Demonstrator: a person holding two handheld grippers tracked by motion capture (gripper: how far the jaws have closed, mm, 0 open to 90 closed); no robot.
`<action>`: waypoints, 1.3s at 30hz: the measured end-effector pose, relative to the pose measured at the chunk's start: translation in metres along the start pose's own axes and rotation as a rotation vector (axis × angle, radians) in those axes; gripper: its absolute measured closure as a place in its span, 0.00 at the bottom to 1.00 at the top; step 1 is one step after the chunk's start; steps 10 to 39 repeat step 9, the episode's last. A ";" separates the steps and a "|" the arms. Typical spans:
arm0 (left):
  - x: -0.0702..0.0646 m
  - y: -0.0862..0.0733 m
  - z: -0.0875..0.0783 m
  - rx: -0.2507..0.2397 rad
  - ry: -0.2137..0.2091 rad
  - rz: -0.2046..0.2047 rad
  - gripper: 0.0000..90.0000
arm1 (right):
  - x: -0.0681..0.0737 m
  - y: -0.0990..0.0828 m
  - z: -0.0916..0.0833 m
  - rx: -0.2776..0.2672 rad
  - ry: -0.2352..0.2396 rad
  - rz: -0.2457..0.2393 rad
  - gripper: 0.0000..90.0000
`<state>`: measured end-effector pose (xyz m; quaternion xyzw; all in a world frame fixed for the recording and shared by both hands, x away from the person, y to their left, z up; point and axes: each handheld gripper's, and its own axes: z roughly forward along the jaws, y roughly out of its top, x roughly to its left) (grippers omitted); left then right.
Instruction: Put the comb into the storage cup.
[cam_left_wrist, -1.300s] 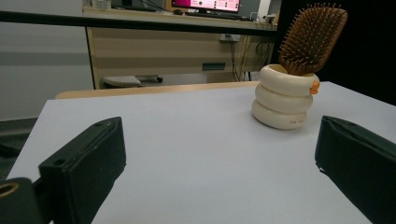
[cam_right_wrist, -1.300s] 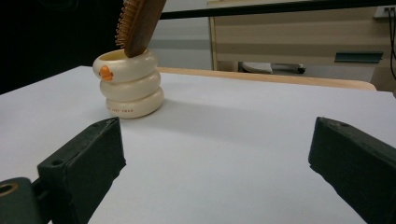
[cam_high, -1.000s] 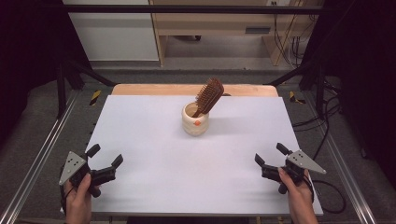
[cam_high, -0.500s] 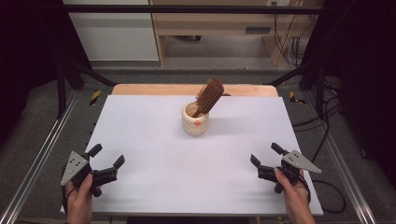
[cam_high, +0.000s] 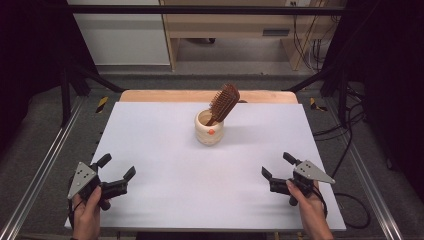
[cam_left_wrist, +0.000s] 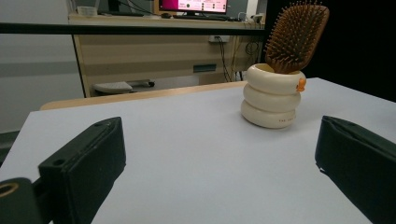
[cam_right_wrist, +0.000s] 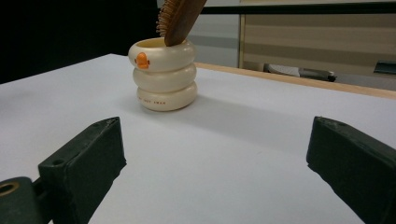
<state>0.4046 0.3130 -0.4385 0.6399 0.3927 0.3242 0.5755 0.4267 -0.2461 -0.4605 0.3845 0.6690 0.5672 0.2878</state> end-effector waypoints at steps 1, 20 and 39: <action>0.000 0.000 0.000 0.000 0.000 0.001 0.02 | 0.000 0.000 0.001 0.003 -0.001 0.003 0.05; -0.003 -0.001 0.003 0.009 -0.007 0.006 0.02 | 0.004 -0.002 0.006 0.027 -0.004 -0.023 0.05; -0.003 -0.001 0.003 0.009 -0.007 0.006 0.02 | 0.004 -0.002 0.006 0.027 -0.004 -0.023 0.05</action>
